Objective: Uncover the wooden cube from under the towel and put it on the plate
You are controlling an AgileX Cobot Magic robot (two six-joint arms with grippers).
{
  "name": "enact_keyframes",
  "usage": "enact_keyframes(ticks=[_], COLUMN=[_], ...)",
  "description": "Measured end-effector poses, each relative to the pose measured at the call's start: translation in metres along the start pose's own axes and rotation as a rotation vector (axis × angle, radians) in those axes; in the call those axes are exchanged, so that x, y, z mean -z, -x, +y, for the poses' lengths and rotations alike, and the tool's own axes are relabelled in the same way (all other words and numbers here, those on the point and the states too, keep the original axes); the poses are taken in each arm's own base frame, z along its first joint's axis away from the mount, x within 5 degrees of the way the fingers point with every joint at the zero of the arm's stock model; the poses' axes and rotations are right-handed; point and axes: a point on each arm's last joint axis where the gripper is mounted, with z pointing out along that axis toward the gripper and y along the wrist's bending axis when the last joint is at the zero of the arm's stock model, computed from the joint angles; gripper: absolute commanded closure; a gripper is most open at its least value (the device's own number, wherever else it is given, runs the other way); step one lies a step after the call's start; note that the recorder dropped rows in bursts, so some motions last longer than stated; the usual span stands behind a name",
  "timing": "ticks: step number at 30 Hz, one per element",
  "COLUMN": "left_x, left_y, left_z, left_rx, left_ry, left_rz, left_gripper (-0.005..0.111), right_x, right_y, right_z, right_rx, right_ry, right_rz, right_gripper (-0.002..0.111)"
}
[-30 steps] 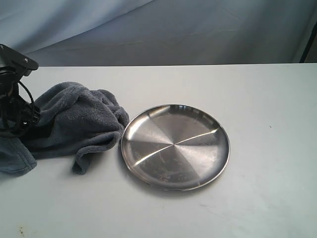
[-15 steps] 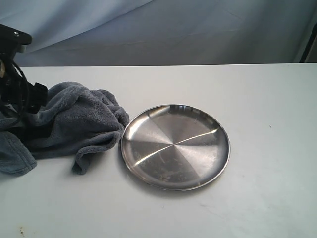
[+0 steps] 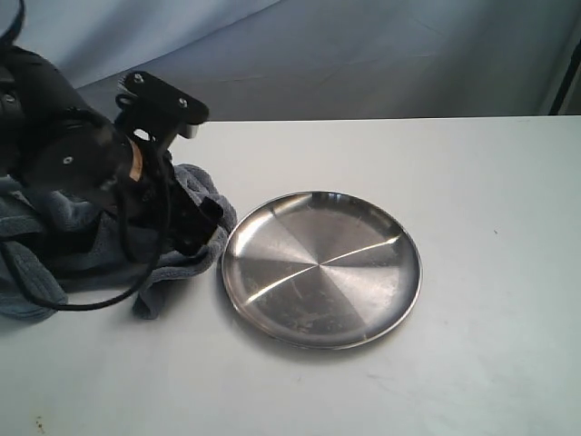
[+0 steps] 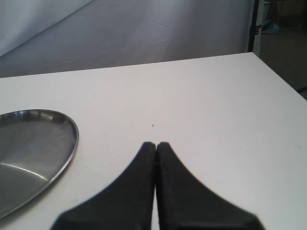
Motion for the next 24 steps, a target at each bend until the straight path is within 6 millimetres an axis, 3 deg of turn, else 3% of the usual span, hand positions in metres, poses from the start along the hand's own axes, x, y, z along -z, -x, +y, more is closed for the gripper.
enact_keyframes(ticks=[14, 24], left_x=[-0.08, -0.085], left_y=[-0.017, -0.016], left_z=[-0.027, -0.029], left_rx=[-0.079, -0.092], left_ry=[-0.069, -0.076], left_rz=[0.157, 0.132], left_gripper=[0.011, 0.015], right_x=[0.0, 0.0], right_y=[0.0, 0.0], right_z=[0.0, 0.0], right_rx=[0.0, 0.0], right_ry=[0.0, 0.0], right_rz=[0.0, 0.0], right_gripper=[0.105, 0.105])
